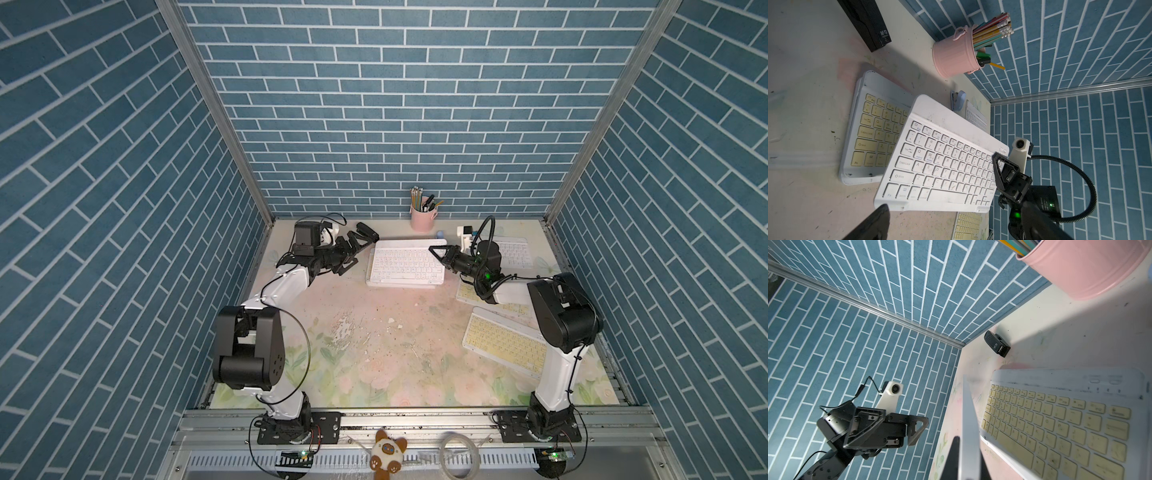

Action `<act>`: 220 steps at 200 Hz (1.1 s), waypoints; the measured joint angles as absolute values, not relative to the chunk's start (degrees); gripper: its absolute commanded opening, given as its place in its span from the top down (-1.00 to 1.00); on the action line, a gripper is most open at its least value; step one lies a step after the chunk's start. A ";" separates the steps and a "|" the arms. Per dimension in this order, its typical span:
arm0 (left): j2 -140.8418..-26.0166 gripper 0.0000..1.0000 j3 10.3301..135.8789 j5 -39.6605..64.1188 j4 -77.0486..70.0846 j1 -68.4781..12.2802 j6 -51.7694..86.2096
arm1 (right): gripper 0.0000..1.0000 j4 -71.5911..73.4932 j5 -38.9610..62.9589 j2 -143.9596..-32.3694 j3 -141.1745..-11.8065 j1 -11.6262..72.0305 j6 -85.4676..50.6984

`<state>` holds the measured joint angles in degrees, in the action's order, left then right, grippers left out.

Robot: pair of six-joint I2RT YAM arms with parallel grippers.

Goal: Stack the numeric keypads
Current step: Place the numeric keypad at the numeric keypad.

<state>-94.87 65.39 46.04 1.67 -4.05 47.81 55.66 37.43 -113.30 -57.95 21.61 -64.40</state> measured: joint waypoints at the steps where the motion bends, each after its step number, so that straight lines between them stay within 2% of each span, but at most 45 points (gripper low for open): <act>1: -95.09 -0.99 65.43 45.98 1.50 -4.05 47.88 | 1.00 55.77 37.50 -113.45 -58.06 21.58 -64.47; 59: -101.03 -0.99 66.94 44.62 -3.31 -4.16 50.19 | 1.00 61.76 40.64 -122.19 -63.11 20.21 -68.16; 122: -103.50 -0.99 69.87 43.55 -2.37 -5.96 48.88 | 1.00 64.86 43.13 -130.06 -67.18 19.25 -71.22; 220: -104.86 -0.99 71.13 43.48 1.87 -6.04 45.63 | 1.00 66.50 45.78 -135.33 -71.75 19.00 -74.63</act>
<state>-104.86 71.13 43.48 1.87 -6.04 45.63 66.50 45.78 -135.33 -71.75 19.00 -74.63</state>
